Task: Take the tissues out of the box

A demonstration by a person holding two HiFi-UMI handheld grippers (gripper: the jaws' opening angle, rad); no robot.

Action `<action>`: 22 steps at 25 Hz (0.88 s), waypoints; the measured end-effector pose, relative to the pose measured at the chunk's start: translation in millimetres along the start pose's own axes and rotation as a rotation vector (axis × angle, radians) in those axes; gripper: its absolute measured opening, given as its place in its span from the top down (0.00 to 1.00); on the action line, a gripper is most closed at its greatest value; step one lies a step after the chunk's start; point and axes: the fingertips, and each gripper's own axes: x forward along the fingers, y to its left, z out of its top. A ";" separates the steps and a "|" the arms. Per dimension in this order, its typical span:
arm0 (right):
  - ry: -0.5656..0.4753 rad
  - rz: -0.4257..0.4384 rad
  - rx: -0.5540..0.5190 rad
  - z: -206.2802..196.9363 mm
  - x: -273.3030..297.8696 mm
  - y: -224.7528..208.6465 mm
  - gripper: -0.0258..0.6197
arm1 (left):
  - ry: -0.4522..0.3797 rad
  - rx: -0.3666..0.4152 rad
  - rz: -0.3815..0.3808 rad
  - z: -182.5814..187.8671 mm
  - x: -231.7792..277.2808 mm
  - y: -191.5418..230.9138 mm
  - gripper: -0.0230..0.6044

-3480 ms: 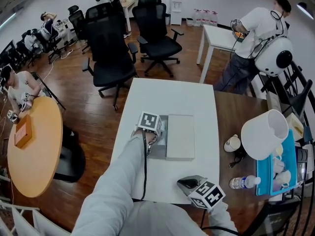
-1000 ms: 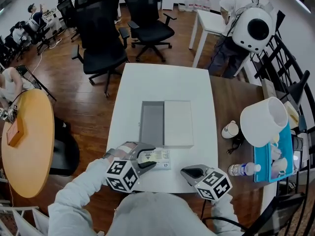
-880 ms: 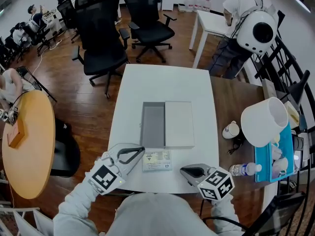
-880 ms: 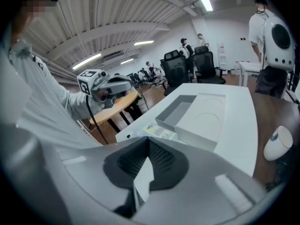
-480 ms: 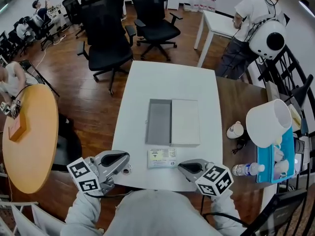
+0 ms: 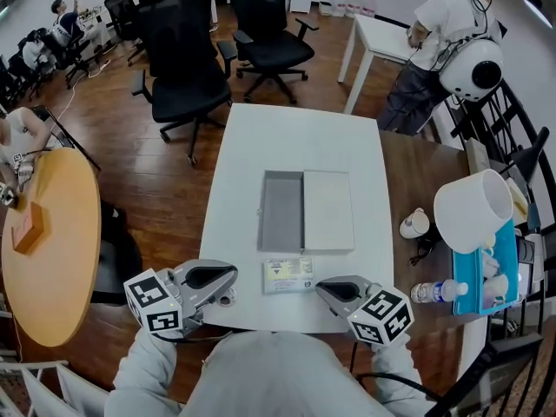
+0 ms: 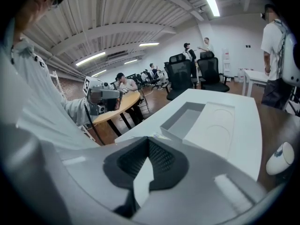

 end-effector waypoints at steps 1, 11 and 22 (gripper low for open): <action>-0.002 -0.011 -0.006 -0.2 -1.1 -1.5 0.96 | 0.008 0.009 -0.005 0.3 2.7 -0.6 0.94; -0.007 -0.051 0.003 -2.9 -6.6 -9.9 0.96 | 0.042 0.061 -0.046 4.2 20.6 -8.6 0.94; -0.002 -0.051 0.014 -8.2 -7.0 -11.2 0.96 | 0.058 0.056 -0.044 -0.3 28.3 -15.7 0.94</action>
